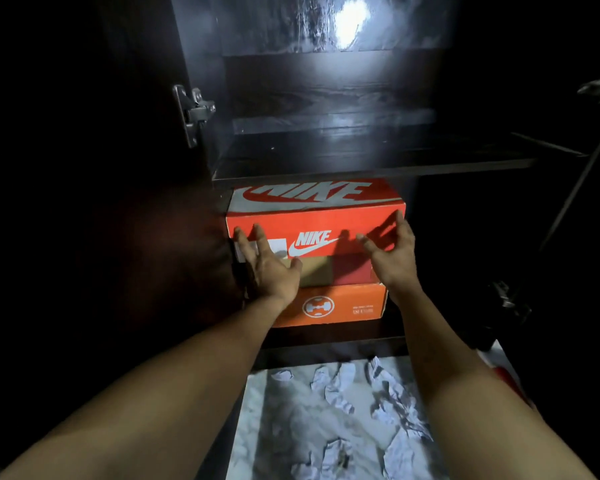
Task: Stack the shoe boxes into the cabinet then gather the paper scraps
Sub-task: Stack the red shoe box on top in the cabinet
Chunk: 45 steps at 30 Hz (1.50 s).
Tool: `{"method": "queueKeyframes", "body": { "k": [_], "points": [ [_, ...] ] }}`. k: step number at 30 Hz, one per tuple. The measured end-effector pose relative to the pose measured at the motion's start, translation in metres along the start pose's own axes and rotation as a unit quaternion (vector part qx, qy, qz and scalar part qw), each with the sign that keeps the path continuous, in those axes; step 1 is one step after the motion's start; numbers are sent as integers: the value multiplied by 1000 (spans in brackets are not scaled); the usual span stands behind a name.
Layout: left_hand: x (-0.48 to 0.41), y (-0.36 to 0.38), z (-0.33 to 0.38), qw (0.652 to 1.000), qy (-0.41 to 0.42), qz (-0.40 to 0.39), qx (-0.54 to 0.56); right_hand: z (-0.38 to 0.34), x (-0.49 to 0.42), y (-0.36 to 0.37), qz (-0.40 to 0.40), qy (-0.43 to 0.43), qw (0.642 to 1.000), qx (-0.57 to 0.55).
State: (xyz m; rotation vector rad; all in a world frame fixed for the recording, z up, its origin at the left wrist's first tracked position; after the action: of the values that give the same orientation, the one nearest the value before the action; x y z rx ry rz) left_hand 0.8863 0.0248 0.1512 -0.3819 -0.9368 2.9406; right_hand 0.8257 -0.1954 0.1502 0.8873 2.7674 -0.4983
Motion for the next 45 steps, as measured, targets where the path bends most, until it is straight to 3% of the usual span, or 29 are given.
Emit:
{"method": "queueKeyframes", "body": {
  "k": [12,21,24,27,33,38,45],
  "points": [
    [-52,1,-12,993,-20,-104,-44,11,-45,6,-119,46,990,57],
    [-31,-15,18,991,-56,-121,24,16,-1,-24,-92,80,984,128],
    [-10,-19,27,986,-33,-162,-1,10,20,-48,-90,117,977,152],
    [18,-17,34,981,10,-195,-21,50,20,-90,-90,140,974,157],
    [90,-26,71,976,33,-212,-27,-50,115,-170,-95,209,936,268],
    [161,-42,127,963,91,-252,8,-120,197,-243,-58,208,917,335],
    [259,-73,144,948,127,-291,8,-141,345,-266,-50,236,910,338]
  ]
}}
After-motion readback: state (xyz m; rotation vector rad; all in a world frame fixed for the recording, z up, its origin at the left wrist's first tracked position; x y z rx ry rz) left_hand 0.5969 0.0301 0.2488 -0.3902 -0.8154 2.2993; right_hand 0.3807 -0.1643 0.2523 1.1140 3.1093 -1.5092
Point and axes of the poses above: each hand's wrist, its own x-axis away from the middle knuckle, its own y-axis out of the palm, z = x × y, the point moved 3 cm from there along -x, towards the middle knuckle, and after that the axes turned 10 degrees about -z, right-handed, at the moved point
